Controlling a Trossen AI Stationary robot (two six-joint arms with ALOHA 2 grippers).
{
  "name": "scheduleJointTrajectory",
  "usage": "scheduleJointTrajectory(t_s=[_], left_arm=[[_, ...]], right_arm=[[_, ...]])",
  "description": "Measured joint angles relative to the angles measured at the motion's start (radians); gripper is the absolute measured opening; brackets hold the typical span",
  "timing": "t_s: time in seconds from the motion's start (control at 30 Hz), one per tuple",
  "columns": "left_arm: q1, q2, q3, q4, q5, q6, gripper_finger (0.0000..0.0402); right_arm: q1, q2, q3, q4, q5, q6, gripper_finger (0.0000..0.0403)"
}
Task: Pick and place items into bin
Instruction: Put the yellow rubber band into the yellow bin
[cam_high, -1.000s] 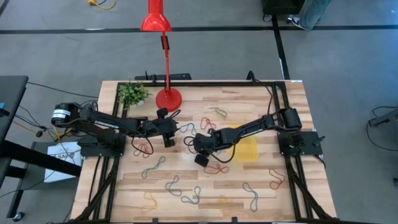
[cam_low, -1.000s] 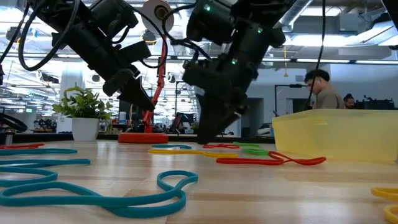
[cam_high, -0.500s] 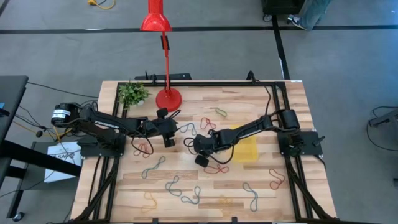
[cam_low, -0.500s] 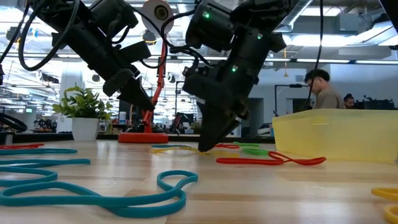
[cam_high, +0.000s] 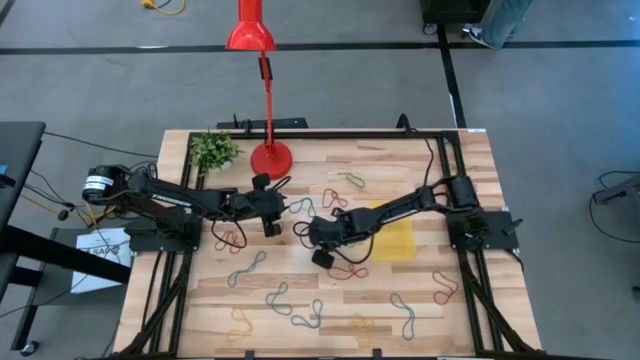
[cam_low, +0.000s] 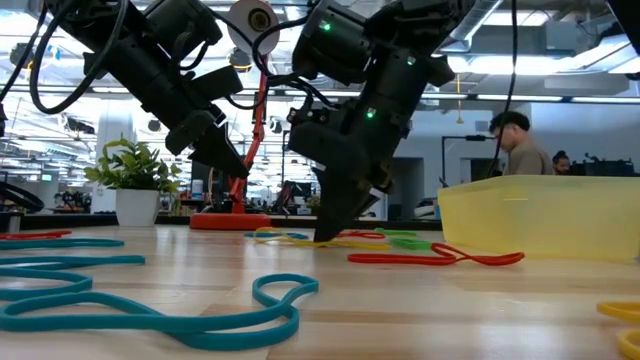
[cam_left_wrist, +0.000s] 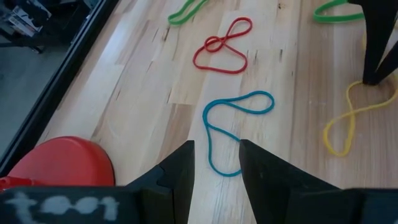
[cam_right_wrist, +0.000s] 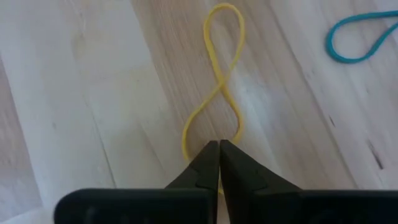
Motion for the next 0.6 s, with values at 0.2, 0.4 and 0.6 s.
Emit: scheduleJointTrajectory(t_s=[0.2,0.4,0.6], left_arm=[[0.000,0.000,0.000,0.000,0.000,0.001,0.0119],[0.000,0.000,0.000,-0.002,0.000,0.002,0.0119],[0.000,0.000,0.000,-0.007,0.000,0.004,0.0119]], right_arm=[[0.002,0.000,0.088,-0.094,0.014,-0.050,0.0002],[0.008,-0.004,0.149,-0.206,0.060,-0.052,0.0001],[0.009,-0.004,0.215,-0.458,0.100,-0.023,0.0001]])
